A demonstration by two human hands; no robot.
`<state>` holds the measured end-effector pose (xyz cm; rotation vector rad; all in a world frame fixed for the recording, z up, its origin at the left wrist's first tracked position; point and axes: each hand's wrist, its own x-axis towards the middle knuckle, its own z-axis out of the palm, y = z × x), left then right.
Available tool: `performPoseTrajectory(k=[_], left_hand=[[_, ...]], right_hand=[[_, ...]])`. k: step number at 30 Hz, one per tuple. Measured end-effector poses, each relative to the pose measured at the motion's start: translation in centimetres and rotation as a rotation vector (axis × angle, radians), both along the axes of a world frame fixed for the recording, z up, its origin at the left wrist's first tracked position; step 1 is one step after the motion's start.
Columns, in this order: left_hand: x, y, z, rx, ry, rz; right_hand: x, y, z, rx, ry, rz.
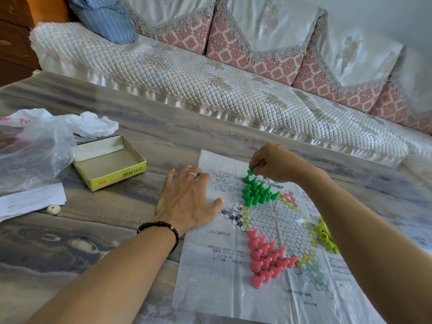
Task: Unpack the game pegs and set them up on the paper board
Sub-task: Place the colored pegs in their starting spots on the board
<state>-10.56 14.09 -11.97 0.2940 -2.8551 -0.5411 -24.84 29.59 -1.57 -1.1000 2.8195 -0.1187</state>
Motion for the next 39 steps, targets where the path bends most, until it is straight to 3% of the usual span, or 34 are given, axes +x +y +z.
performPoseTrajectory(k=[26, 39], left_hand=[[0.2, 0.1, 0.4, -0.001, -0.013, 0.000], [0.2, 0.0, 0.5, 0.046, -0.017, -0.031]], right_hand=[[-0.2, -0.7, -1.7, 0.137, 0.010, 0.019], [1.1, 1.5, -0.4, -0.029, 0.021, 0.009]])
